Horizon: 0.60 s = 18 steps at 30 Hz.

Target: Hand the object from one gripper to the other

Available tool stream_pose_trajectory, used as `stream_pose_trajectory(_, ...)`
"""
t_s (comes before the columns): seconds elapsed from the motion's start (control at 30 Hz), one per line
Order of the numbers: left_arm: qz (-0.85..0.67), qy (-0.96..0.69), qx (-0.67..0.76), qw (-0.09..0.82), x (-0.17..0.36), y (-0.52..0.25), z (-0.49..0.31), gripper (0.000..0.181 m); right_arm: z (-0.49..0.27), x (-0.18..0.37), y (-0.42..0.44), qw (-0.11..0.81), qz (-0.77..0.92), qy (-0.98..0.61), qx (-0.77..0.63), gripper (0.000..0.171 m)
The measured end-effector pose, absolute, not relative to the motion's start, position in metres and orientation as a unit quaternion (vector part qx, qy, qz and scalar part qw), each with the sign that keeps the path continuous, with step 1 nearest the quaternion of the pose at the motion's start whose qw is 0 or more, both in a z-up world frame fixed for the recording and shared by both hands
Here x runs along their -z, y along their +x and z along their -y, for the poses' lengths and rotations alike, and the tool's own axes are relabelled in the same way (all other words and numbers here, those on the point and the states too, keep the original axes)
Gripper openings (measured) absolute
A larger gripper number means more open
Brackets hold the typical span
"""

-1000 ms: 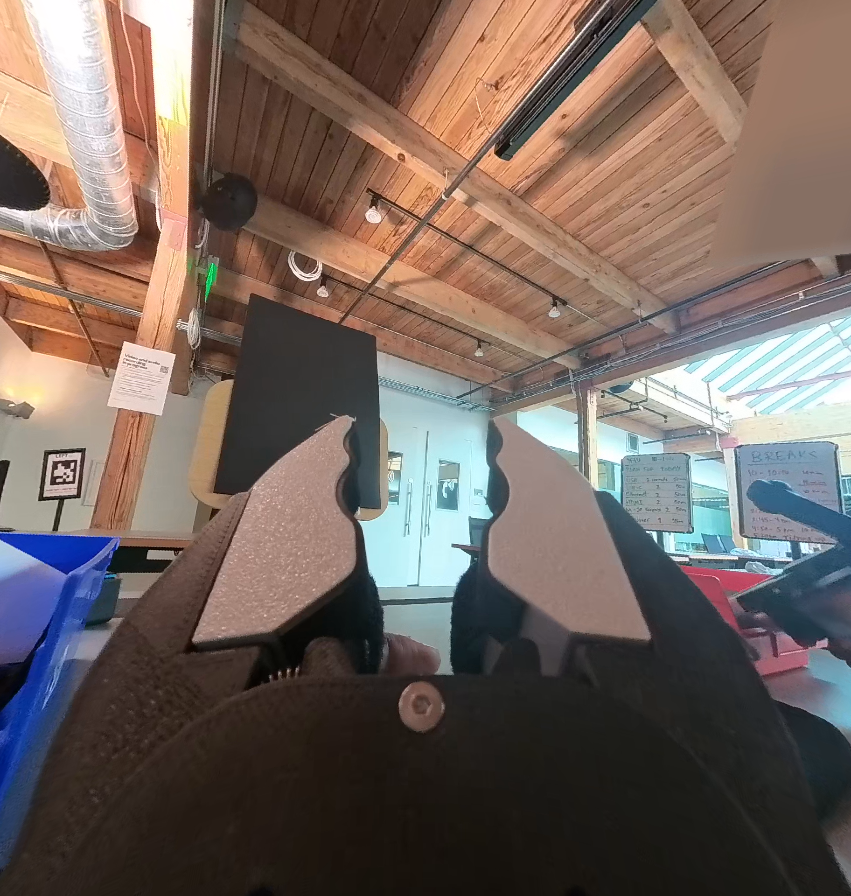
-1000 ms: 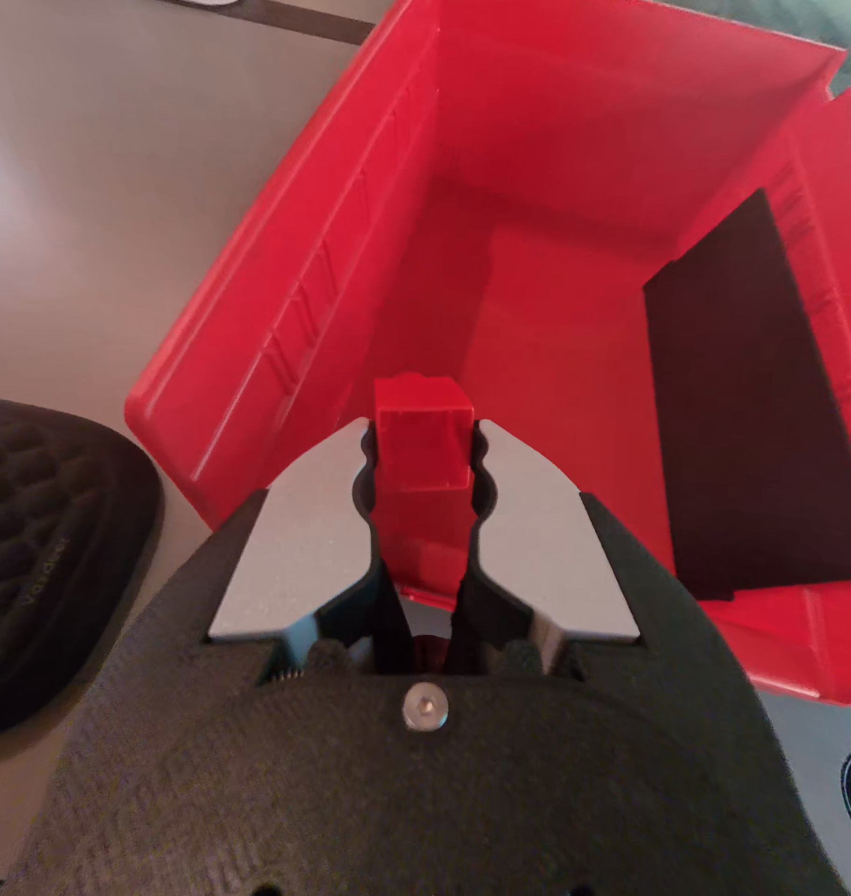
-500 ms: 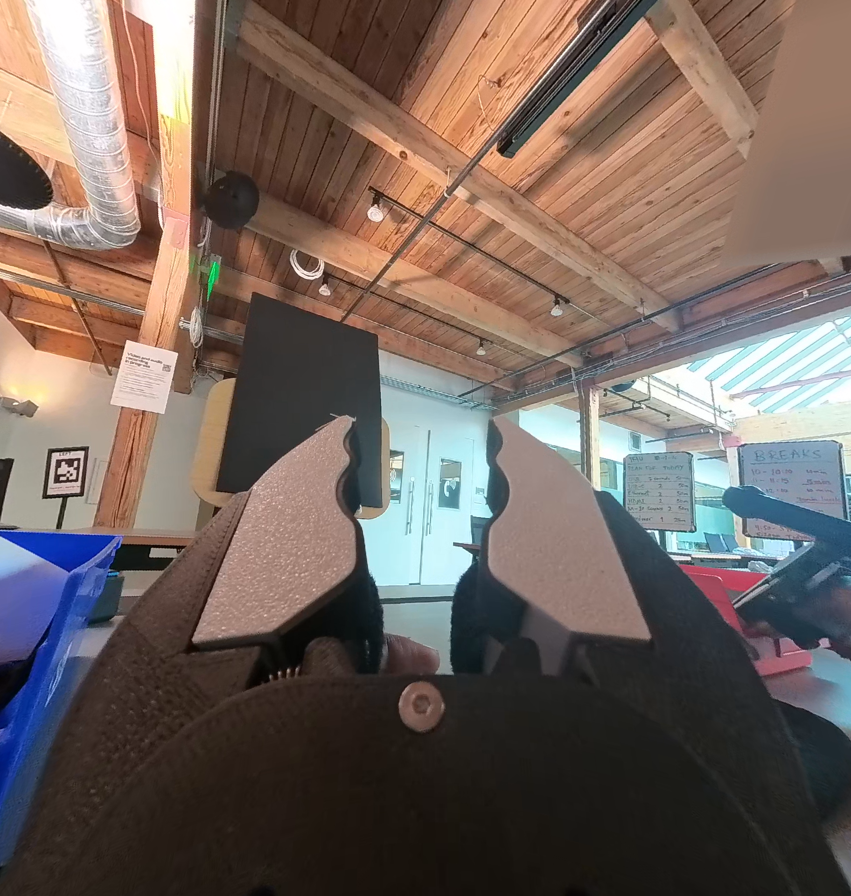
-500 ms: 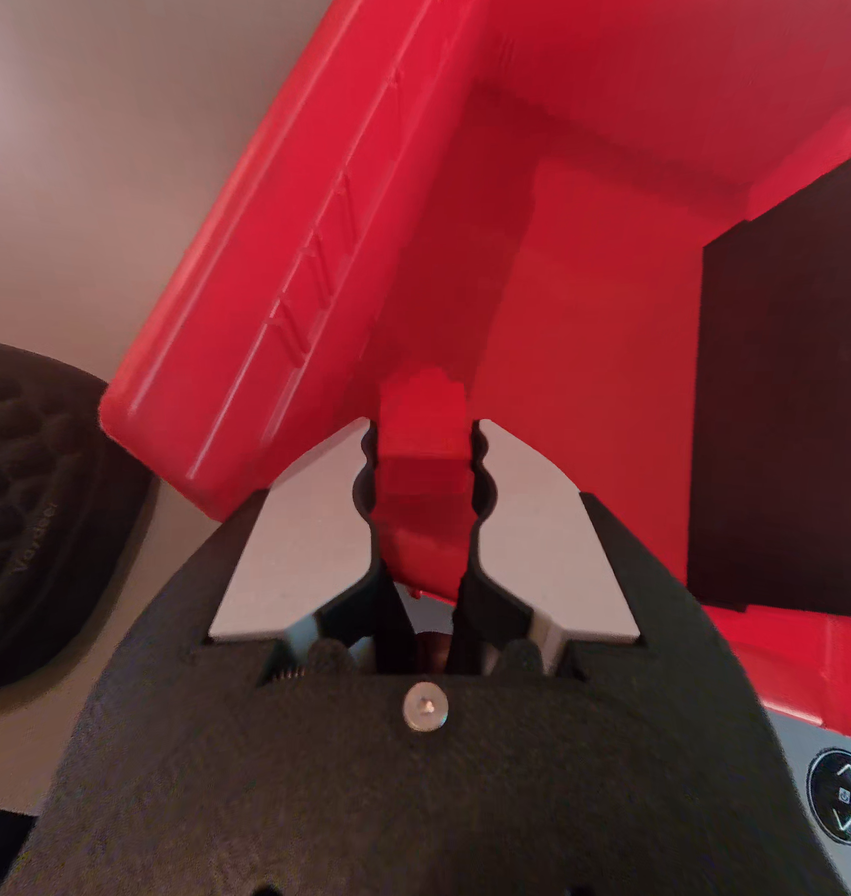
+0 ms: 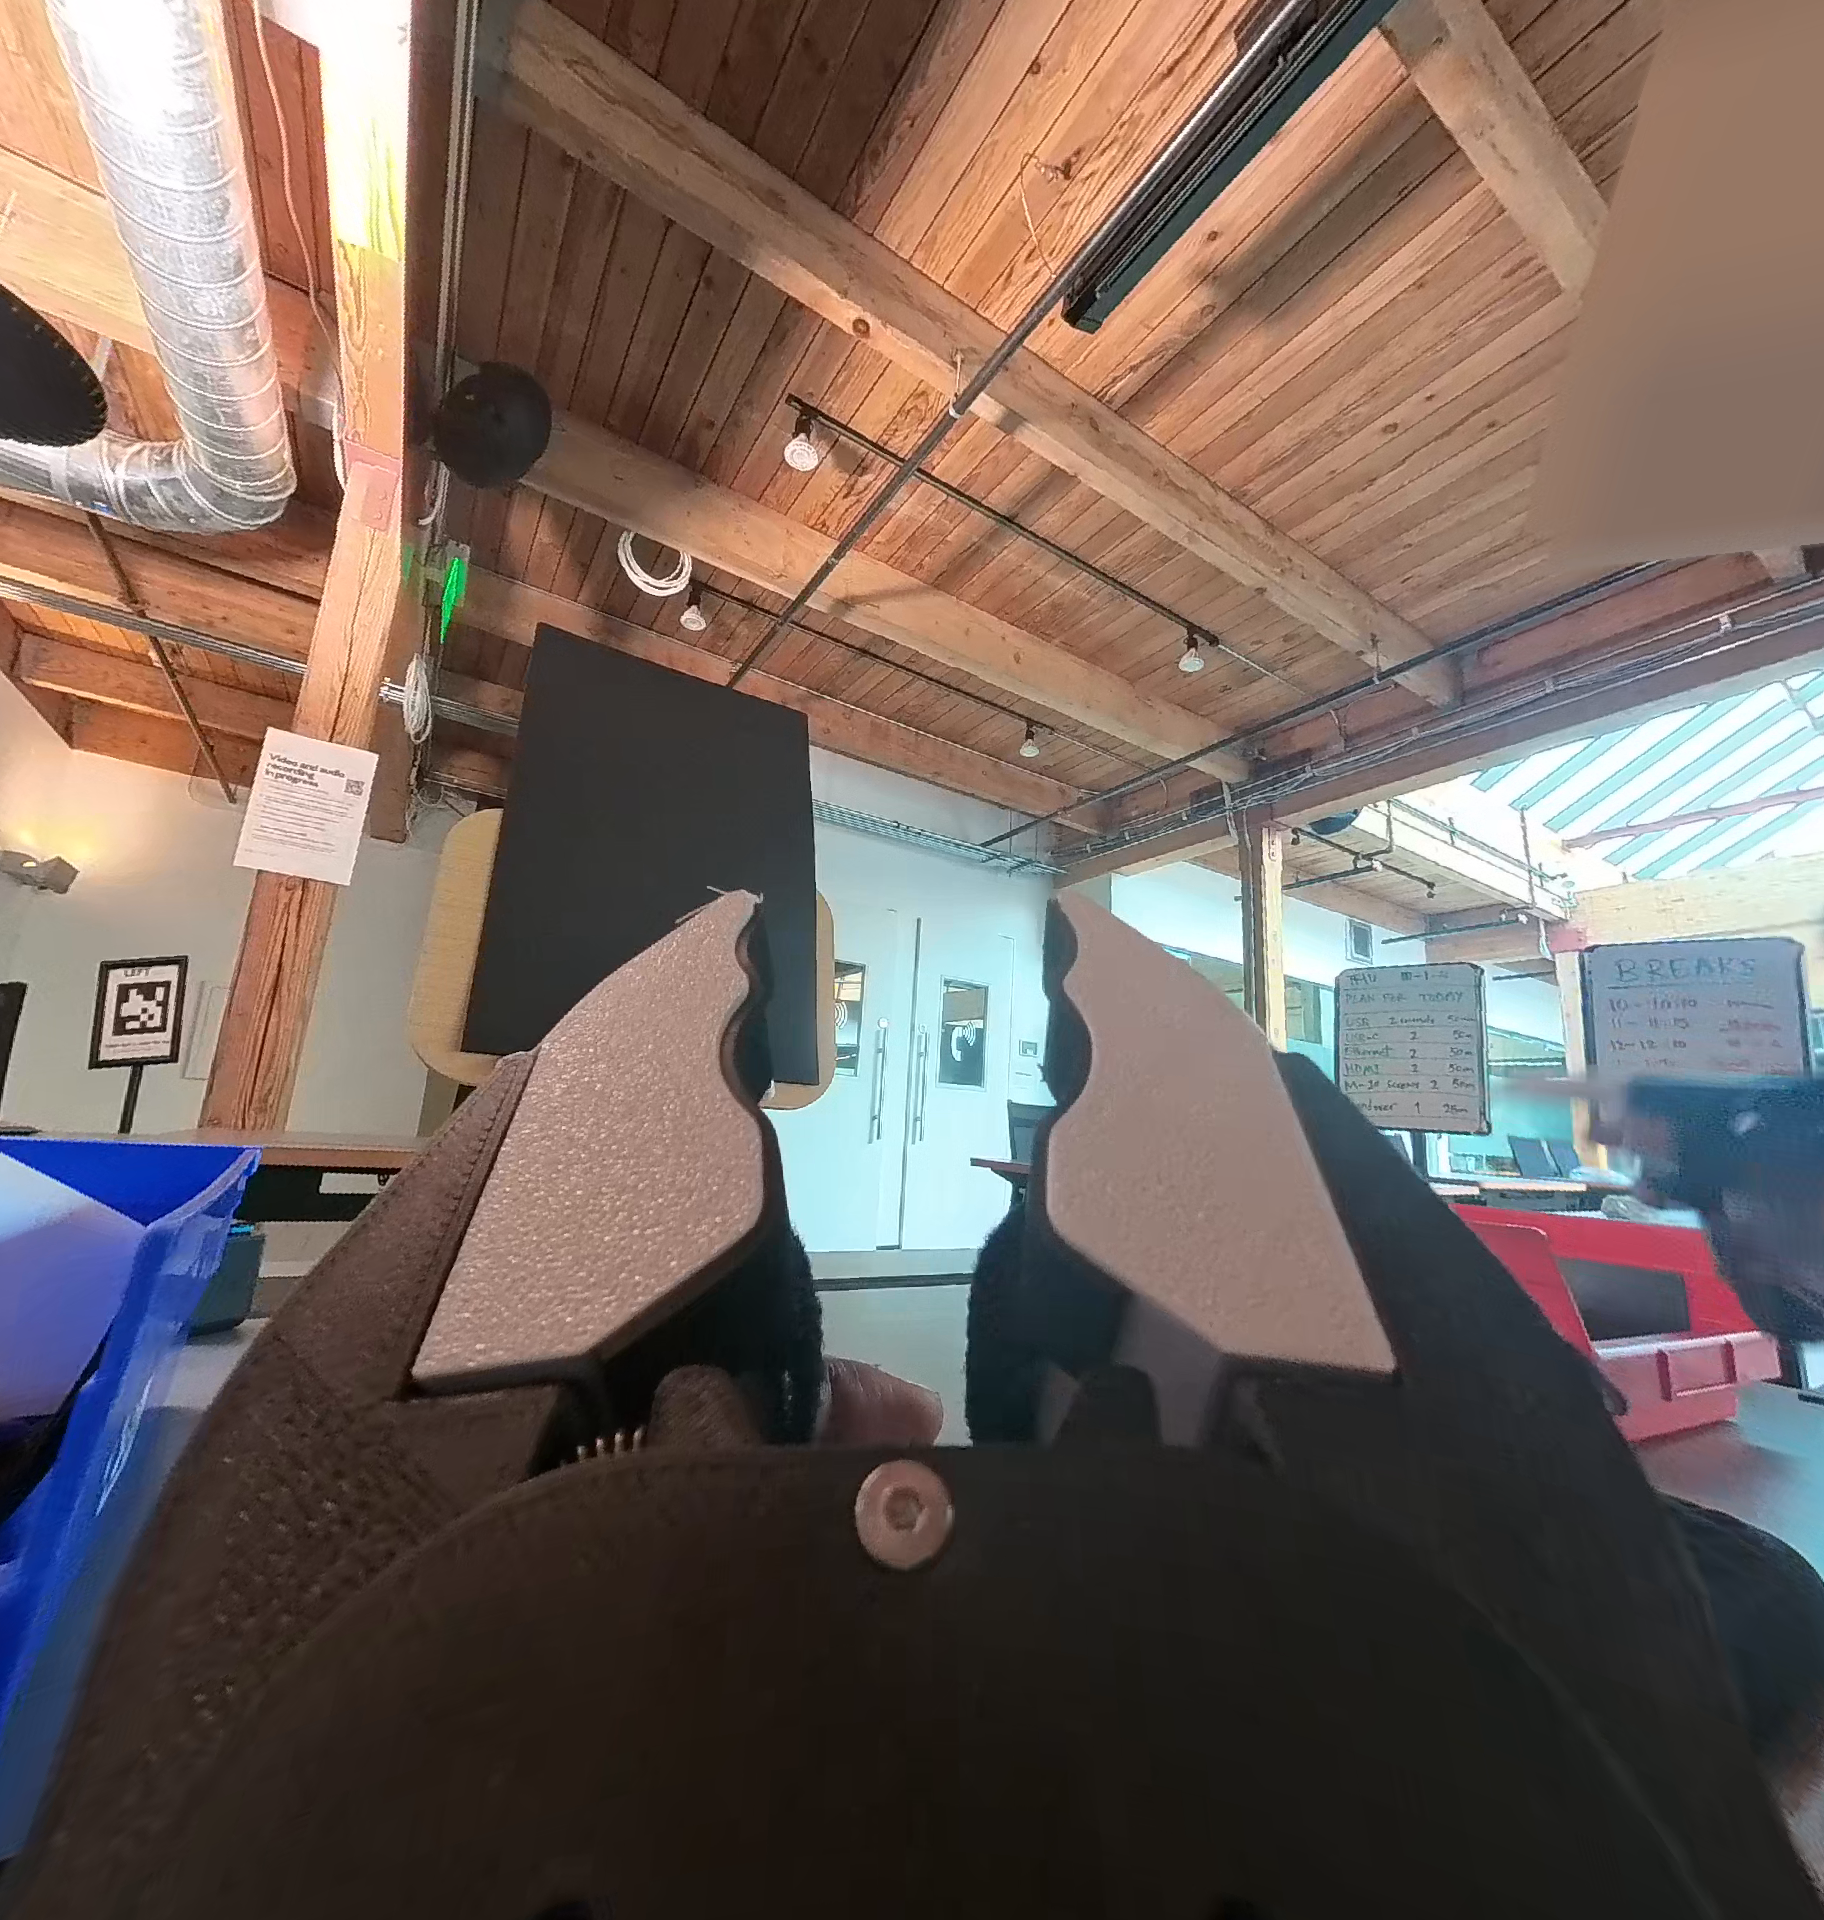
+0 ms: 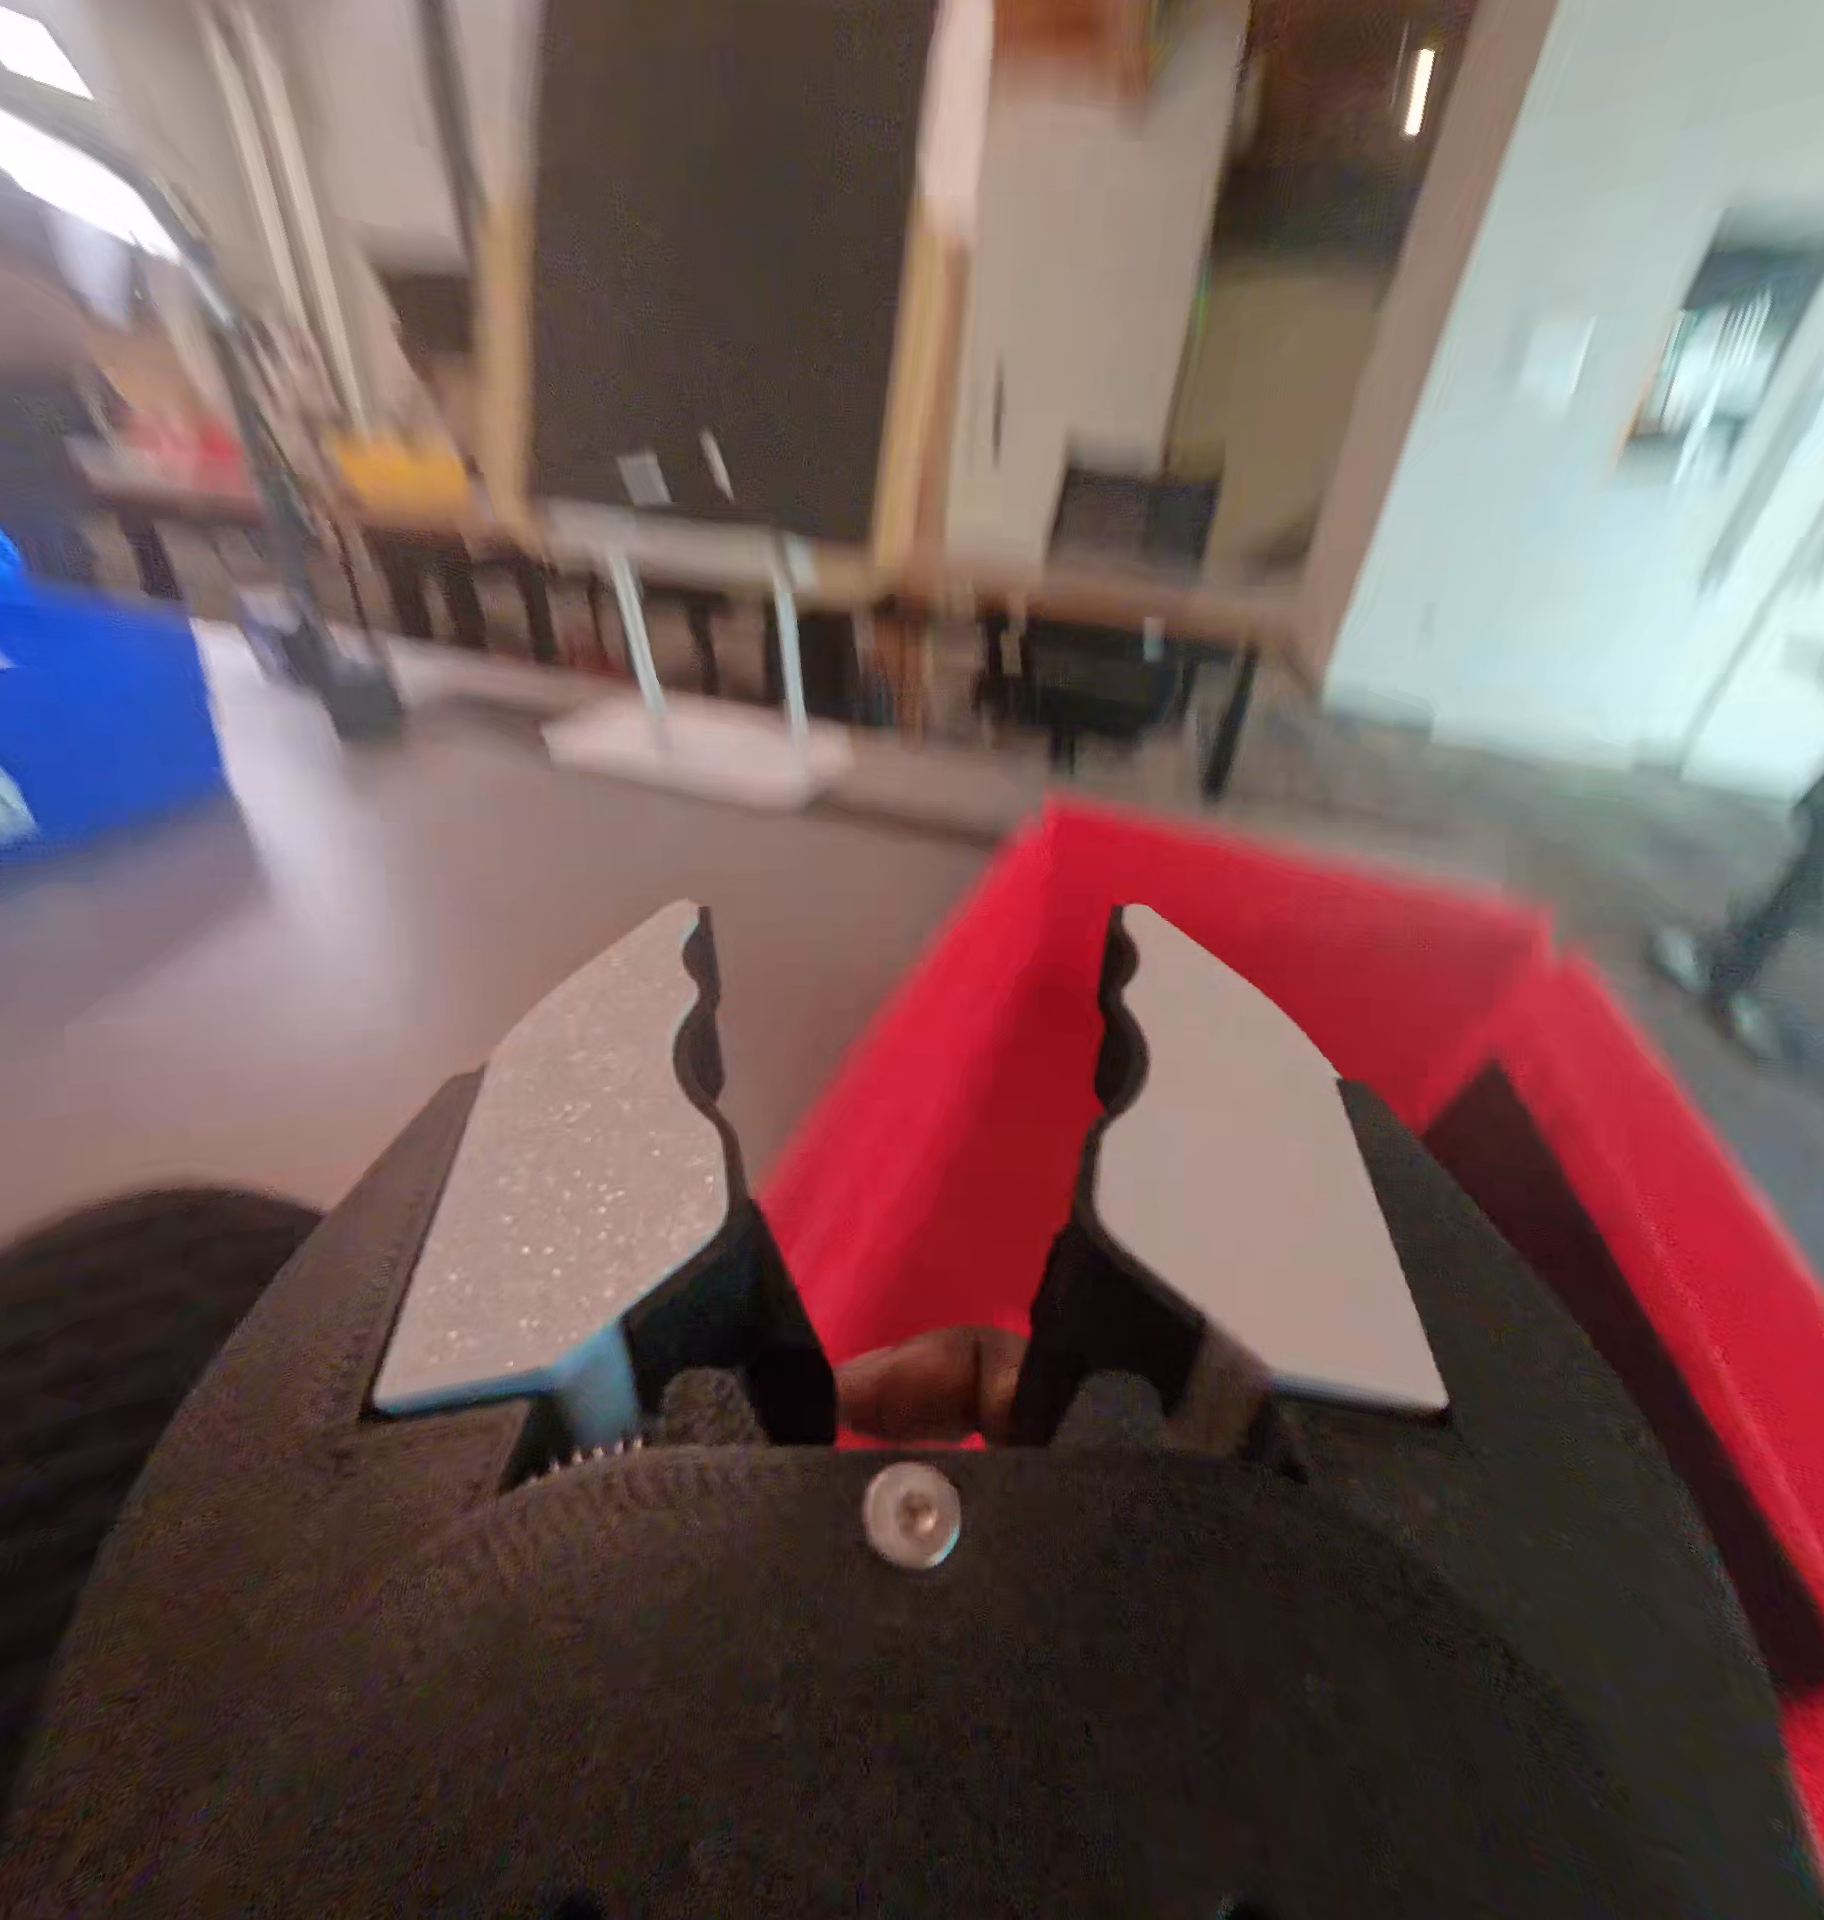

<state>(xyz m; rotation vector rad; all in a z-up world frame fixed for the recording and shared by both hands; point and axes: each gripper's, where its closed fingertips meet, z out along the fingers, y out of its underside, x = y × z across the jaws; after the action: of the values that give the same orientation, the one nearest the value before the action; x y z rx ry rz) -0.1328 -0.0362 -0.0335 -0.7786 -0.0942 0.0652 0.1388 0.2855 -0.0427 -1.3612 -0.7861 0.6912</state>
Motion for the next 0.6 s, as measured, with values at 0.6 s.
stream_pose_trajectory(0.6,0.045,-0.388,-0.024,0.920,0.033,-0.131,0.033,0.050,-0.109,0.113,-0.004,0.481,0.597,-0.463,-0.445,0.050)
